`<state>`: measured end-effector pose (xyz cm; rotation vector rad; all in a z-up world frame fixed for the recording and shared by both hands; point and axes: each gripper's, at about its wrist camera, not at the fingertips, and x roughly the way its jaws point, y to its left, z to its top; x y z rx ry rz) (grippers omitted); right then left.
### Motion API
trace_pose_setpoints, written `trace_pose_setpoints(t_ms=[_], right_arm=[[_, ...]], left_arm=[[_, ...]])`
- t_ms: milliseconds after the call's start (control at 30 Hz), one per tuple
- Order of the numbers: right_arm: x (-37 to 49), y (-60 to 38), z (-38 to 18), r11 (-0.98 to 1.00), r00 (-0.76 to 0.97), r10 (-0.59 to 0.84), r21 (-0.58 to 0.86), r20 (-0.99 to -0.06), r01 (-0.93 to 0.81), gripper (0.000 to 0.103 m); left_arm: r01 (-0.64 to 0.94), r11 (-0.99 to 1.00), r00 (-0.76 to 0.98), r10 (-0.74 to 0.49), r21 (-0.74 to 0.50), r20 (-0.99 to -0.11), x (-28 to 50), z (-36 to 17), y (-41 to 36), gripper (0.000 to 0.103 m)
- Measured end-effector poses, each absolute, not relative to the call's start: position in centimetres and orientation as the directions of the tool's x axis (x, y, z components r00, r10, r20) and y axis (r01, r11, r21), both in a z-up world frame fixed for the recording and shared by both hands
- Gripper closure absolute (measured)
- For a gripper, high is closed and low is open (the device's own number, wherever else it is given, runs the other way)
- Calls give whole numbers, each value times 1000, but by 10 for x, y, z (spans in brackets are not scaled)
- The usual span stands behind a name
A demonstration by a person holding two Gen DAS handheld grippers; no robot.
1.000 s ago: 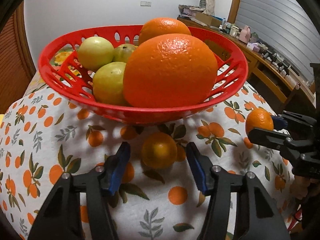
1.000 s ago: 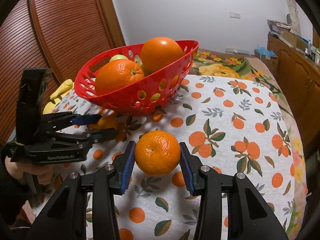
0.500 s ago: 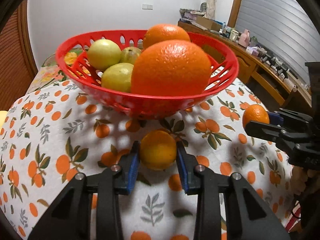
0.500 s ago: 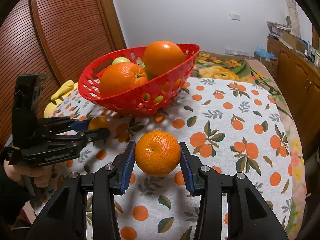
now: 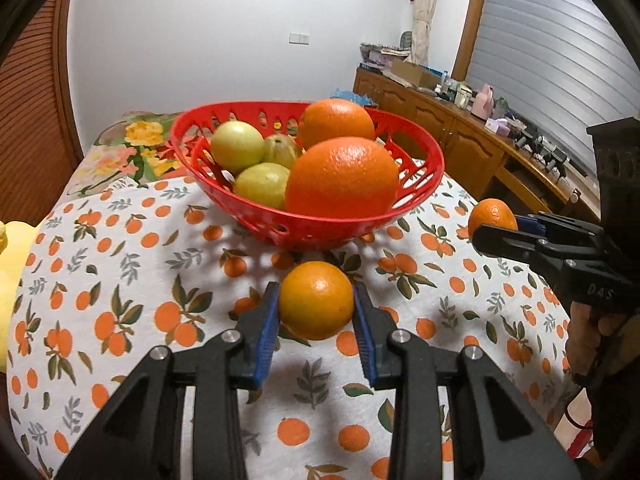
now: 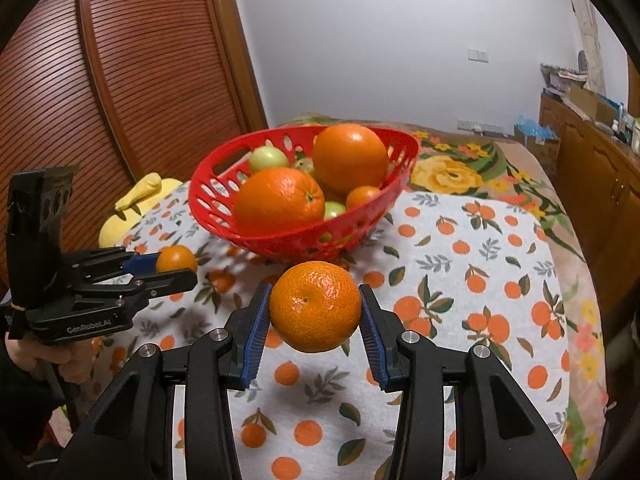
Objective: Organize fruits
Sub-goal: 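Close the right tool on the mandarin while the left tool grasps another mandarin, then carry both mandarins over the basket with the right and left tools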
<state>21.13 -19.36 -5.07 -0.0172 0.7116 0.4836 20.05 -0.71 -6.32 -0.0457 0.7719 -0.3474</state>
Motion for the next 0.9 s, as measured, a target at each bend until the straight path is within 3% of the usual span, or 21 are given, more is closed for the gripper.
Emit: trace_pose_setpoints(t_ms=[900], right_arm=[[233,-166,-5,857,683,473,109,-557,-504,60]], left_arm=[[249,960,744,-274,-128,-609,227,-13,12,70]])
